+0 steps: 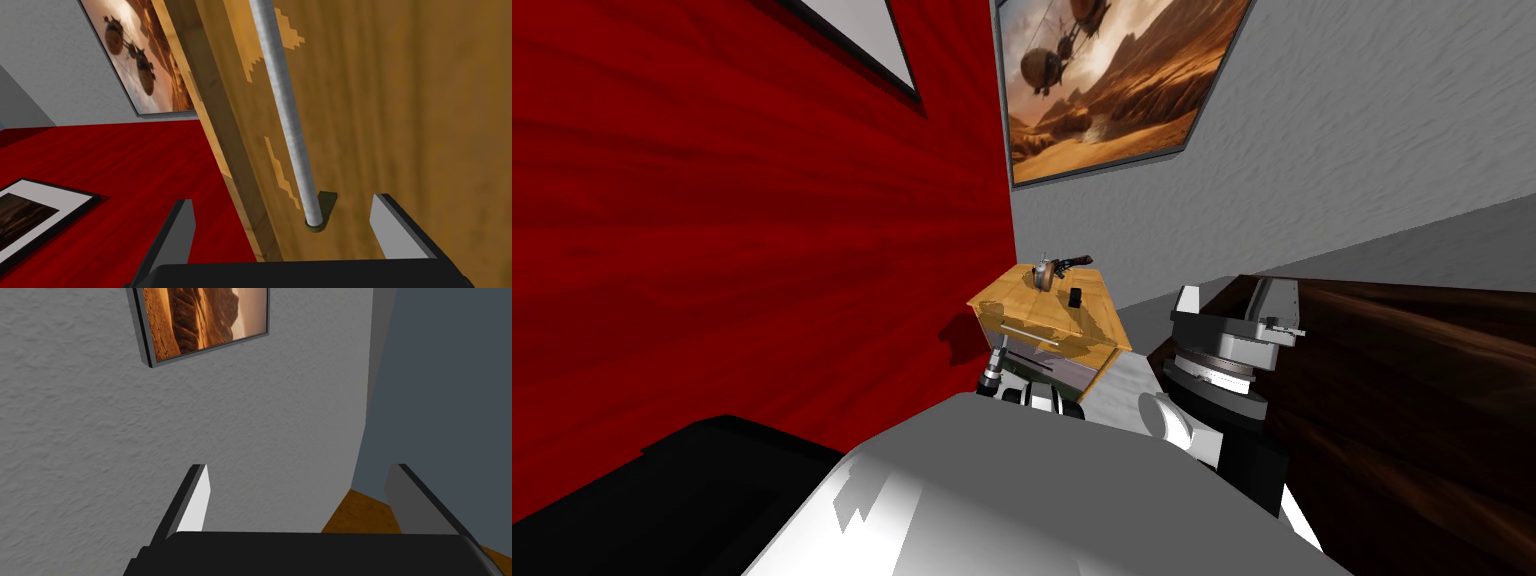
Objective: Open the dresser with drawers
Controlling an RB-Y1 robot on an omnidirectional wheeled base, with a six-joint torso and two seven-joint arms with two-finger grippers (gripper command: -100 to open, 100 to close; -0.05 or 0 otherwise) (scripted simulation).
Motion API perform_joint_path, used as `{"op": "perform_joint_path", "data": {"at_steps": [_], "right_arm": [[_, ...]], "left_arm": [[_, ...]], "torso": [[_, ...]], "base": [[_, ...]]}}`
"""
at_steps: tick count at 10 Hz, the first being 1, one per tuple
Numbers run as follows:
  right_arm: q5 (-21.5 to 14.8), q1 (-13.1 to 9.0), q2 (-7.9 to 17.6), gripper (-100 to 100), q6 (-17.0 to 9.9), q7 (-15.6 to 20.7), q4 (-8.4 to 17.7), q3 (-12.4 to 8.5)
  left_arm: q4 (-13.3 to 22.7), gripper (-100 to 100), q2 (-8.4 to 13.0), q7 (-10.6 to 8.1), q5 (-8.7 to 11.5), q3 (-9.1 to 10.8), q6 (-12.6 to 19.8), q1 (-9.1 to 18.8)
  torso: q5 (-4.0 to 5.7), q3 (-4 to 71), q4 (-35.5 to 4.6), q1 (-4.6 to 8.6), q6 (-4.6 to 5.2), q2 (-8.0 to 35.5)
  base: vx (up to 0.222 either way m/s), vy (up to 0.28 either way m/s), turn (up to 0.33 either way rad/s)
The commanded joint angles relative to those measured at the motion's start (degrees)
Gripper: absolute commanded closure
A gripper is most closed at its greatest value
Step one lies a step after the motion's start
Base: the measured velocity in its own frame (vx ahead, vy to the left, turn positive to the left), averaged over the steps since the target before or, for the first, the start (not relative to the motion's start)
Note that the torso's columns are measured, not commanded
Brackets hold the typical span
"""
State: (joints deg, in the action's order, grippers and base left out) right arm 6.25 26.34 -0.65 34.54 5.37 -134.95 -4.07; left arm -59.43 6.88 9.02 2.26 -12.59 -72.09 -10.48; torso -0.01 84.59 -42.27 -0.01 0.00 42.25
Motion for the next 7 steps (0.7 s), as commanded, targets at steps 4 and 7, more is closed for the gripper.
{"op": "perform_joint_path", "data": {"at_steps": [4, 7], "right_arm": [[0.0, 0.0, 0.0, 0, 0.0, 0.0, 0.0, 0.0], [0.0, 0.0, 0.0, 0, 0.0, 0.0, 0.0, 0.0]], "left_arm": [[6.1, -100, 0.5, 0.89, 0.0, -0.64, -3.5, 1.4], [6.1, -100, 0.5, 0.89, 0.0, -0.64, -3.5, 1.4]], "torso": [[0.01, 0.0, 0.0, 0.04, 0.01, 0.0], [0.03, -0.1, 0.0, 0.10, -0.01, 0.1]], "base": [[0.020, 0.041, -0.060], [-0.005, -0.007, 0.020]]}}
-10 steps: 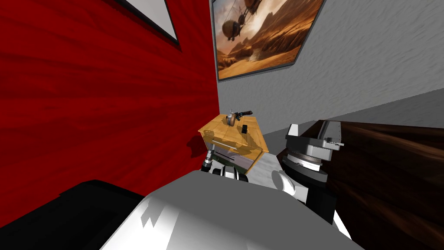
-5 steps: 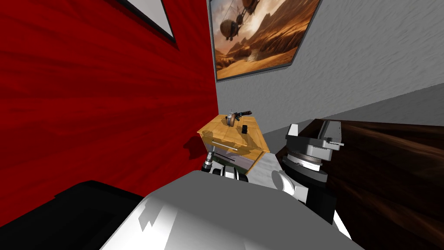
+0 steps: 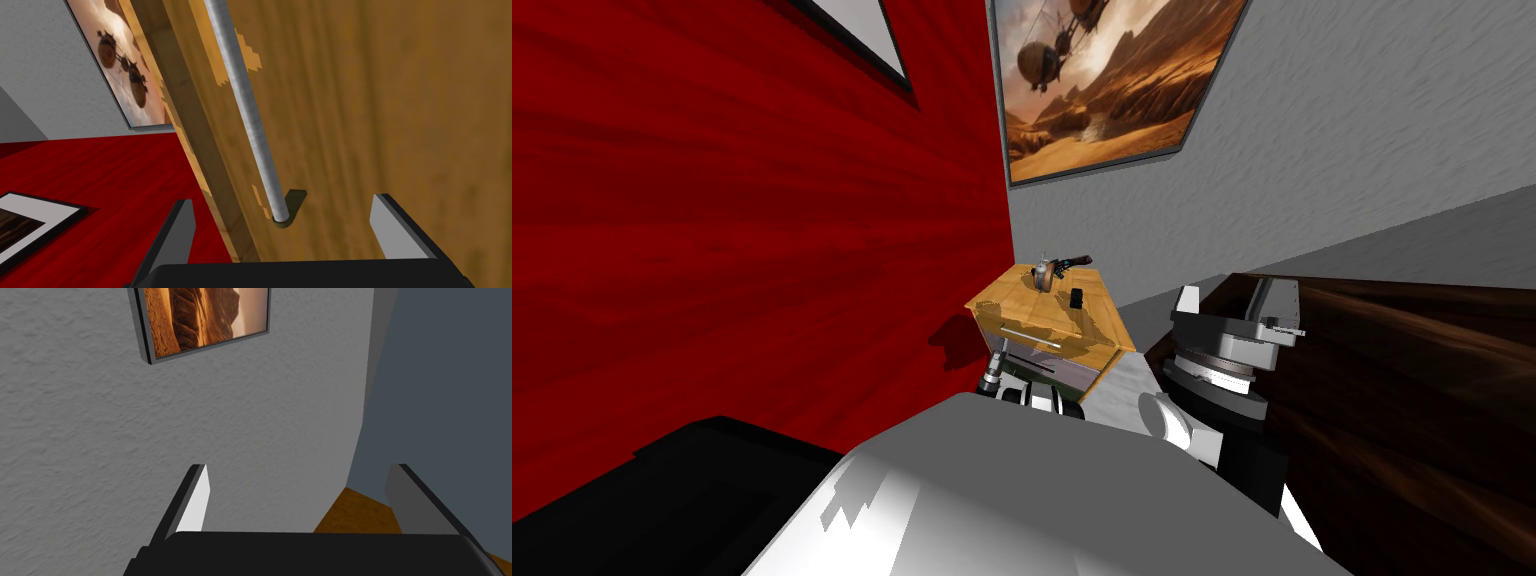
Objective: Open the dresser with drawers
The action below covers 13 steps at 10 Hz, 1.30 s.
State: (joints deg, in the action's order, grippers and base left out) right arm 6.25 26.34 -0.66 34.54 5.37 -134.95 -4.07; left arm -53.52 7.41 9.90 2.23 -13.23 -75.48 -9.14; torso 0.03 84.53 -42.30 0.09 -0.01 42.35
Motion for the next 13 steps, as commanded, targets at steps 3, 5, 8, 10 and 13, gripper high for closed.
{"op": "perform_joint_path", "data": {"at_steps": [3, 5, 8, 10, 13], "right_arm": [[0.0, 0.0, 0.0, 0, 0.0, 0.0, 0.0, 0.0], [0.0, 0.0, 0.0, 0, 0.0, 0.0, 0.0, 0.0], [0.0, 0.0, 0.0, 0, 0.0, 0.0, 0.0, 0.0], [0.0, 0.0, 0.0, 0, 0.0, 0.0, 0.0, 0.0], [0.0, 0.0, 0.0, 0, 0.0, 0.0, 0.0, 0.0]], "left_arm": [[0.1, -100, 0.0, 0.00, 0.0, 0.00, -0.1, 0.1], [0.1, -100, 0.0, 0.00, 0.0, 0.00, -0.1, 0.1], [-1.0, -100, 0.4, -0.48, 0.3, 1.04, 3.3, 2.2], [-1.5, -100, 0.6, -0.67, 0.4, 1.46, 4.7, 3.0], [-2.3, -100, 0.8, -0.85, 0.4, 1.77, 5.7, 3.4]], "torso": [[-0.04, 0.1, 0.0, -0.13, 0.01, -0.1], [-0.03, 0.0, 0.0, -0.09, 0.01, -0.1], [-0.03, 0.0, 0.0, -0.11, 0.00, 0.0], [-0.02, 0.0, 0.0, -0.07, 0.01, 0.0], [-0.03, 0.1, 0.0, -0.11, 0.01, -0.1]], "base": [[-0.001, -0.002, 0.005], [0.000, 0.007, 0.005], [-0.019, 0.022, 0.024], [-0.022, 0.017, 0.016], [-0.014, 0.017, 0.015]]}}
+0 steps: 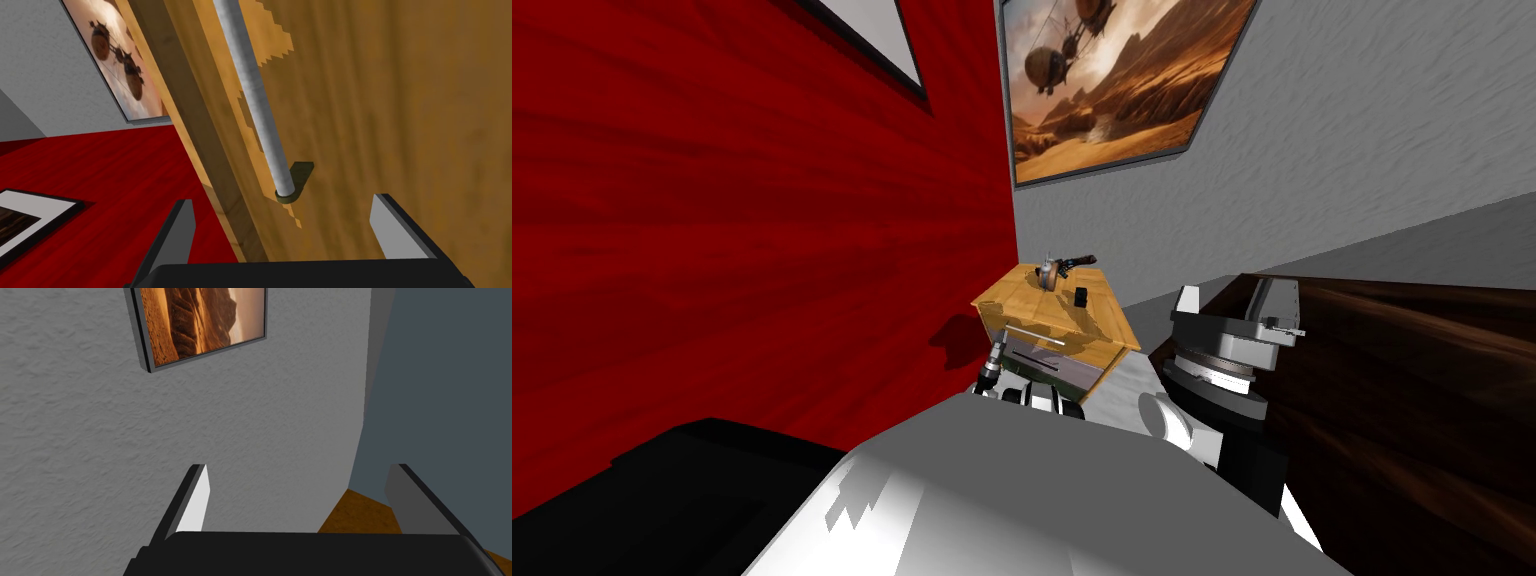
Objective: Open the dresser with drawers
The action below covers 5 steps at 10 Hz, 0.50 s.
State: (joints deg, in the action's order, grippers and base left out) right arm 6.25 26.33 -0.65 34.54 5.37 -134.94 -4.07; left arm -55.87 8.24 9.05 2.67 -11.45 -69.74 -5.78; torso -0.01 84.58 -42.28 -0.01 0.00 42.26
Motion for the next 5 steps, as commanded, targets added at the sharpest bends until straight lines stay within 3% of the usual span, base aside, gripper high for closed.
{"op": "perform_joint_path", "data": {"at_steps": [1, 5], "right_arm": [[0.0, 0.0, 0.0, 0, 0.0, 0.0, 0.0, 0.0], [0.0, 0.0, 0.0, 0, 0.0, 0.0, 0.0, 0.0]], "left_arm": [[-0.5, -100, 0.1, -0.25, 0.1, 0.39, 1.9, 1.3], [-1.6, -100, 0.2, -0.83, 0.2, 1.24, 5.8, 4.2]], "torso": [[0.01, 0.0, 0.0, 0.04, 0.00, 0.0], [0.01, 0.0, 0.0, 0.01, -0.01, 0.0]], "base": [[-0.013, -0.004, 0.008], [-0.021, -0.012, 0.007]]}}
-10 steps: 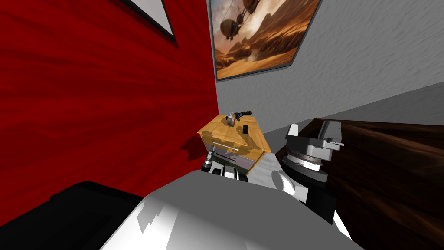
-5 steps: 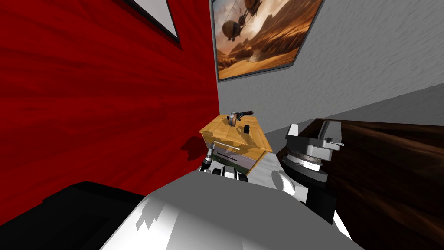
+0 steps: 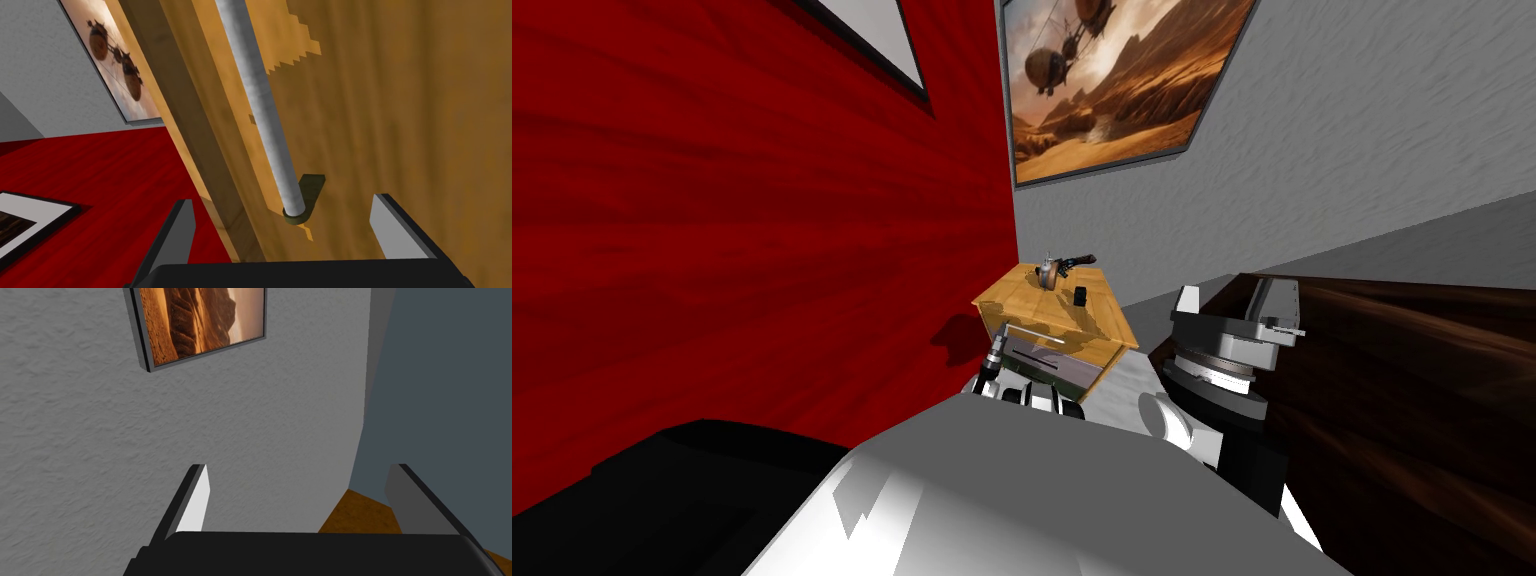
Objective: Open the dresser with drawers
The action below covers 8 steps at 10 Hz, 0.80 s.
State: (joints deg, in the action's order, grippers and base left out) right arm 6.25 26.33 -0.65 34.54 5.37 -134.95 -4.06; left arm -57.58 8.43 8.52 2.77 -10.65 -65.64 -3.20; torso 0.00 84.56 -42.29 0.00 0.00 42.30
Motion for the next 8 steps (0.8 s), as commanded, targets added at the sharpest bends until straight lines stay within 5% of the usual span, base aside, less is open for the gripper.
{"op": "perform_joint_path", "data": {"at_steps": [1, 2, 5, 8], "right_arm": [[0.0, 0.0, 0.0, 0, 0.0, 0.0, 0.0, 0.0], [0.0, 0.0, 0.0, 0, 0.0, 0.0, 0.0, 0.0], [0.0, 0.0, 0.0, 0, 0.0, 0.0, 0.0, 0.0], [0.0, 0.0, 0.0, 0, 0.0, 0.0, 0.0, 0.0]], "left_arm": [[-0.2, -100, -0.1, -0.10, 0.0, 0.21, 1.1, 0.8], [0.7, 100, -0.1, 0.03, 0.0, -0.05, -0.6, 0.0], [1.7, 100, -0.2, 0.53, -0.1, -0.78, -3.9, -2.5], [-0.5, 100, 0.2, -0.19, -0.1, -0.45, -0.7, -1.2]], "torso": [[0.00, 0.0, 0.0, 0.01, 0.01, 0.0], [-0.01, 0.0, 0.0, -0.02, 0.00, 0.0], [0.02, 0.0, 0.0, -0.02, -0.05, 0.0], [0.02, -0.1, -0.1, 0.04, -0.03, 0.3]], "base": [[-0.010, -0.007, 0.000], [0.011, 0.008, -0.011], [0.030, 0.016, -0.008], [-0.087, 0.005, 0.025]]}}
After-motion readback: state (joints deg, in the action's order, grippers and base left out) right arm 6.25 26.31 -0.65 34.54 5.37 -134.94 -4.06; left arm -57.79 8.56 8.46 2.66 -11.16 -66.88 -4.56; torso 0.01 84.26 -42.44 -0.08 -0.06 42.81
